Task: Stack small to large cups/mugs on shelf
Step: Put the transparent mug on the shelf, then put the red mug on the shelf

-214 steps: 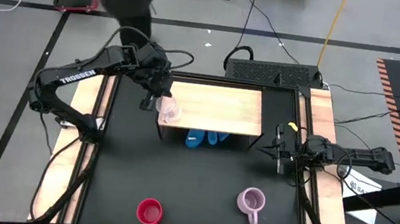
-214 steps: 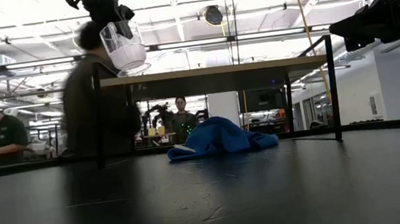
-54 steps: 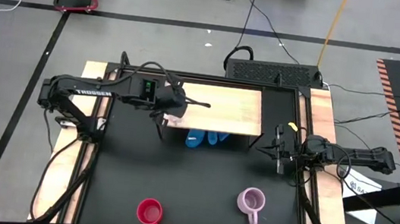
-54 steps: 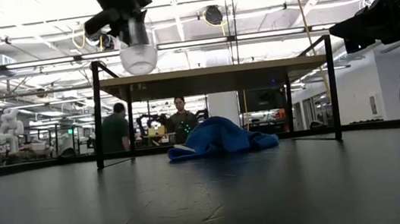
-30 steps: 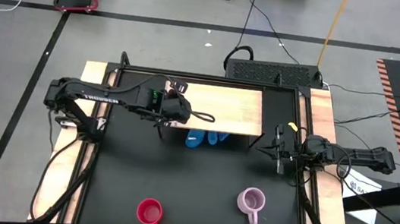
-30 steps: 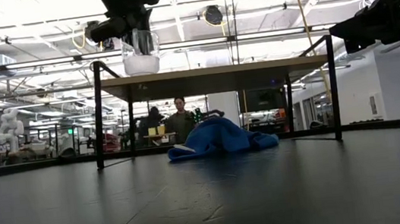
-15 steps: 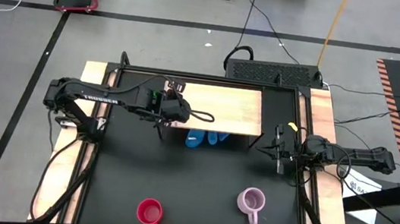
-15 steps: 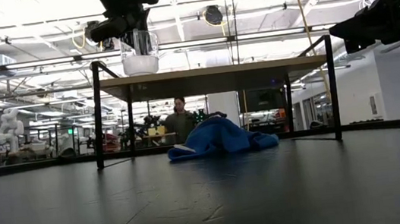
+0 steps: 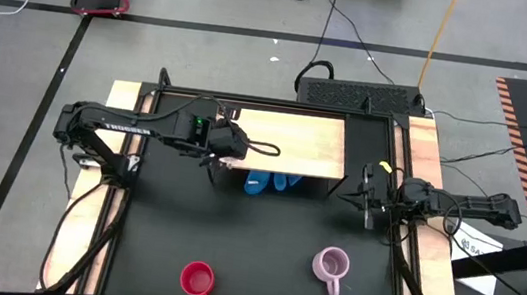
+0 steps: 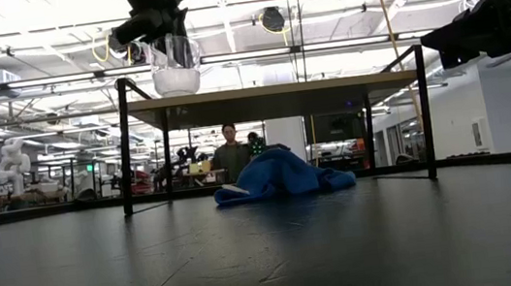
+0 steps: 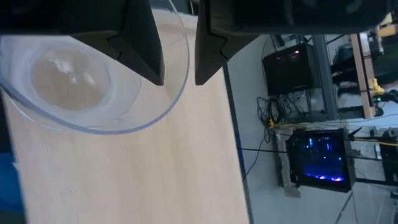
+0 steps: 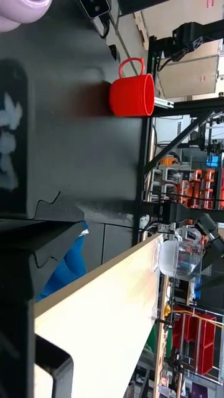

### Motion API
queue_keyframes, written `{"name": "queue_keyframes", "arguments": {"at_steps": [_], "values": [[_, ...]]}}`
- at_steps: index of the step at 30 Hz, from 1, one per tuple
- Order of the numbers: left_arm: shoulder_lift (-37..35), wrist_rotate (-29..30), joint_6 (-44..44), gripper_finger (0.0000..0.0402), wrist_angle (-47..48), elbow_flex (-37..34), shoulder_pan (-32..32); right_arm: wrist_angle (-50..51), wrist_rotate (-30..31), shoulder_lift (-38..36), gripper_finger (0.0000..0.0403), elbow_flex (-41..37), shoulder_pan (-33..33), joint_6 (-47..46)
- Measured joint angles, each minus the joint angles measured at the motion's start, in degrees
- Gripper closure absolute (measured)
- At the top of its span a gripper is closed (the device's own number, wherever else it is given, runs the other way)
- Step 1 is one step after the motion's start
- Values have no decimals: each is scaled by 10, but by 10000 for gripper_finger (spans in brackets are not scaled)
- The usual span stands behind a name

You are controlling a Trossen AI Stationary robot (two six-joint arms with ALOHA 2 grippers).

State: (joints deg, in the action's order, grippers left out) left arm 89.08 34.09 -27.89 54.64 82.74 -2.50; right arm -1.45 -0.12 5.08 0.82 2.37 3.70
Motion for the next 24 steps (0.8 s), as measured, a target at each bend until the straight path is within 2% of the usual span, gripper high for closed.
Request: {"name": "queue_keyframes", "arguments": {"at_steps": [12, 24], "values": [[-1, 1, -9, 308, -19, 0, -20, 0, -1, 22, 403, 0, 0, 0], [-55, 5, -15, 308, -37, 2, -7, -3, -2, 26, 403, 0, 0, 0]]}}
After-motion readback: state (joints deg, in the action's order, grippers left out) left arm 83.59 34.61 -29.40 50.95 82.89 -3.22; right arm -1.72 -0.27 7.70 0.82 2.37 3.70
